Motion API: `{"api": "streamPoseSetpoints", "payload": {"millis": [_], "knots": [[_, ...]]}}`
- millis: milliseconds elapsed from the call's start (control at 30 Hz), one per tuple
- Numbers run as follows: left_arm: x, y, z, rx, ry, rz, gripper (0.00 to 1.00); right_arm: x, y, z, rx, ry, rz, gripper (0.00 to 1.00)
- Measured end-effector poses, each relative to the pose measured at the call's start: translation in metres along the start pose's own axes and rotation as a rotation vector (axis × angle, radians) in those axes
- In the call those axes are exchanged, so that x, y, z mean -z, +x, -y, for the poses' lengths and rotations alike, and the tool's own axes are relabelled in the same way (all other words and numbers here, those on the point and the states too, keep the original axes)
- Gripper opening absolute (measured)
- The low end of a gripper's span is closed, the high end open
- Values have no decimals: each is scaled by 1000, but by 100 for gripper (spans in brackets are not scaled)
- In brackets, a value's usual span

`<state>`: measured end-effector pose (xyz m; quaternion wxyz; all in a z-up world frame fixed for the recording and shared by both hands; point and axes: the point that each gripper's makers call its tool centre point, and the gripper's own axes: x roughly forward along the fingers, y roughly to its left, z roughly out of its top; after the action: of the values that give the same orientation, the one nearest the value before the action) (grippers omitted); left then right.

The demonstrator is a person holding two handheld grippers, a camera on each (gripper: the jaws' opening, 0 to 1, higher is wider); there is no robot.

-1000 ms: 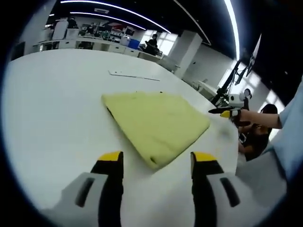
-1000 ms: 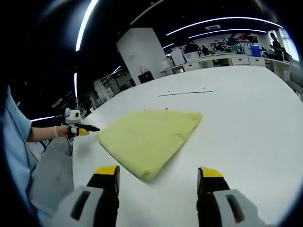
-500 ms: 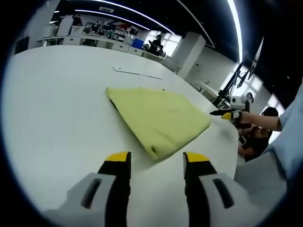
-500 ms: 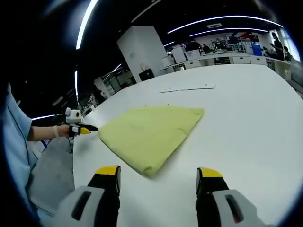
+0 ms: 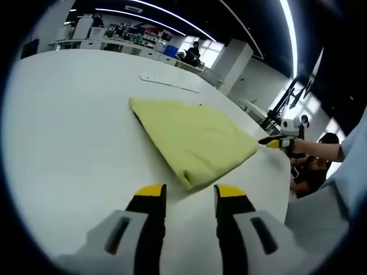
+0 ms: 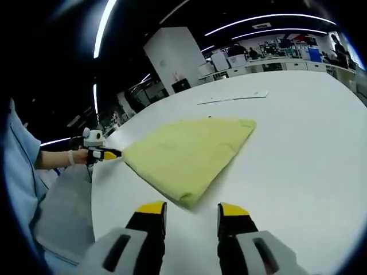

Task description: Fold the garment on the visible template until the final outline fits inside the template.

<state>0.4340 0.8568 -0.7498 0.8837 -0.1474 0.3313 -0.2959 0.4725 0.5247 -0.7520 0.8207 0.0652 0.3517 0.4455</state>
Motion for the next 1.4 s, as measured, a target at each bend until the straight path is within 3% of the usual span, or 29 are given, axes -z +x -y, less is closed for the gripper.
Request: {"api": "streamPoseSetpoints", "payload": {"millis": [433, 967, 1400], "knots": [[10, 4, -3, -6, -48, 8, 18, 4, 15, -4, -31, 49, 1, 11], [2, 9, -3, -11, -90, 47, 1, 5, 16, -3, -22, 56, -4, 3], [3, 0, -4, 11, -51, 31, 0, 4, 12, -1, -16, 38, -7, 0]]}}
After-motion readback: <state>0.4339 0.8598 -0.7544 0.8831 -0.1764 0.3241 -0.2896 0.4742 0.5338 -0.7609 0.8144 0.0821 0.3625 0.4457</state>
